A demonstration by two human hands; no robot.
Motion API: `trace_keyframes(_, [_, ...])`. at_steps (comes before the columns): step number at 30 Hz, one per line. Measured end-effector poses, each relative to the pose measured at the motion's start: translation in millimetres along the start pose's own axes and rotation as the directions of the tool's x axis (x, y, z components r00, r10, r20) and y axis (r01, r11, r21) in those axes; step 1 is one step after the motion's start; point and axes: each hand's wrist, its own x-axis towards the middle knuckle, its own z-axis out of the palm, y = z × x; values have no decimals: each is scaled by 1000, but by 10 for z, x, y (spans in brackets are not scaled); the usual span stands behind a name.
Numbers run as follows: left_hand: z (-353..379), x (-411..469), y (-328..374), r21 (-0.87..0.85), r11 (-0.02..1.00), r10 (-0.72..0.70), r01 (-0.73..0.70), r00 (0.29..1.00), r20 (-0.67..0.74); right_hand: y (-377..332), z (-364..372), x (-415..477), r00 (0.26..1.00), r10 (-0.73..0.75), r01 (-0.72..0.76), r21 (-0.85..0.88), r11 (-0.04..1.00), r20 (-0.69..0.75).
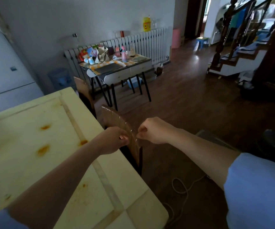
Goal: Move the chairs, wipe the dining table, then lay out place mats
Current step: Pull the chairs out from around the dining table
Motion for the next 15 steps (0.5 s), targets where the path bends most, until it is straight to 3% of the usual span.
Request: trace_keyframes(15, [298,765,361,-34,999,-8,9,1000,18,628,-181,245,998,-59,60,-38,997,27])
